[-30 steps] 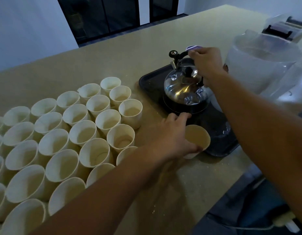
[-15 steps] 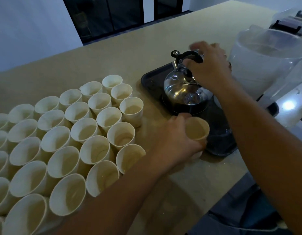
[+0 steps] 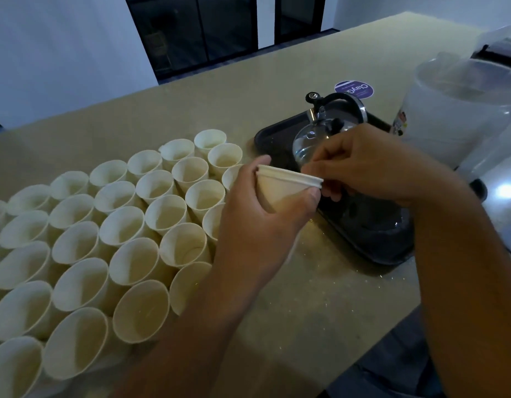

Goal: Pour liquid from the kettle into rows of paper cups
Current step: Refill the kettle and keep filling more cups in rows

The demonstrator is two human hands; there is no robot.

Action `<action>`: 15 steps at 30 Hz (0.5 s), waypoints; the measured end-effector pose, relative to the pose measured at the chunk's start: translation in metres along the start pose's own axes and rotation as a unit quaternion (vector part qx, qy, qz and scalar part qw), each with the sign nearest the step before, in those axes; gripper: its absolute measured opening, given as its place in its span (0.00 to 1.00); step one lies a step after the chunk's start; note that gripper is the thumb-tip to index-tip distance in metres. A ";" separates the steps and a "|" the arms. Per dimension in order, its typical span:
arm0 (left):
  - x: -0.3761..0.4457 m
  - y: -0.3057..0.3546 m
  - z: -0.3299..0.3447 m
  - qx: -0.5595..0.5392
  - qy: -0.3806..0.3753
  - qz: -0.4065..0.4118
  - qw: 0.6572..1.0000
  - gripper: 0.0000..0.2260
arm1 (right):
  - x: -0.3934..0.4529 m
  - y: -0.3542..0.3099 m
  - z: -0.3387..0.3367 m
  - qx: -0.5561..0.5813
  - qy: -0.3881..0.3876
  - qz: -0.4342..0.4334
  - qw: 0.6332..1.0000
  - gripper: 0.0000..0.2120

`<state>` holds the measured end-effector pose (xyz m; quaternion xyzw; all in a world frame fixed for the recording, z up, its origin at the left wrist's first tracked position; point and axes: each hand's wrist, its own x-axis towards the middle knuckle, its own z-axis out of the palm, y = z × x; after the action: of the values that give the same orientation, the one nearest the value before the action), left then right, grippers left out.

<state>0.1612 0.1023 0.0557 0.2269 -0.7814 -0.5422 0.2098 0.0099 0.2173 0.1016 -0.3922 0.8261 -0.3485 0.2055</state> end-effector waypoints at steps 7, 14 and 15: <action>-0.023 -0.007 -0.014 0.099 -0.007 0.023 0.995 0.36 | 0.003 -0.007 0.020 -0.053 -0.103 0.025 0.993 0.15; -0.029 -0.010 -0.023 0.151 -0.020 0.028 0.988 0.45 | 0.004 -0.015 0.024 -0.039 -0.143 0.004 0.989 0.14; -0.029 -0.010 -0.023 0.156 -0.023 0.028 0.987 0.45 | 0.004 -0.015 0.024 -0.048 -0.145 -0.002 0.988 0.13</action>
<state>0.1993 0.0986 0.0509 0.2222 -0.8669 -0.4132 0.1685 0.0300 0.1976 0.0968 -0.4495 0.8025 -0.2483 0.3038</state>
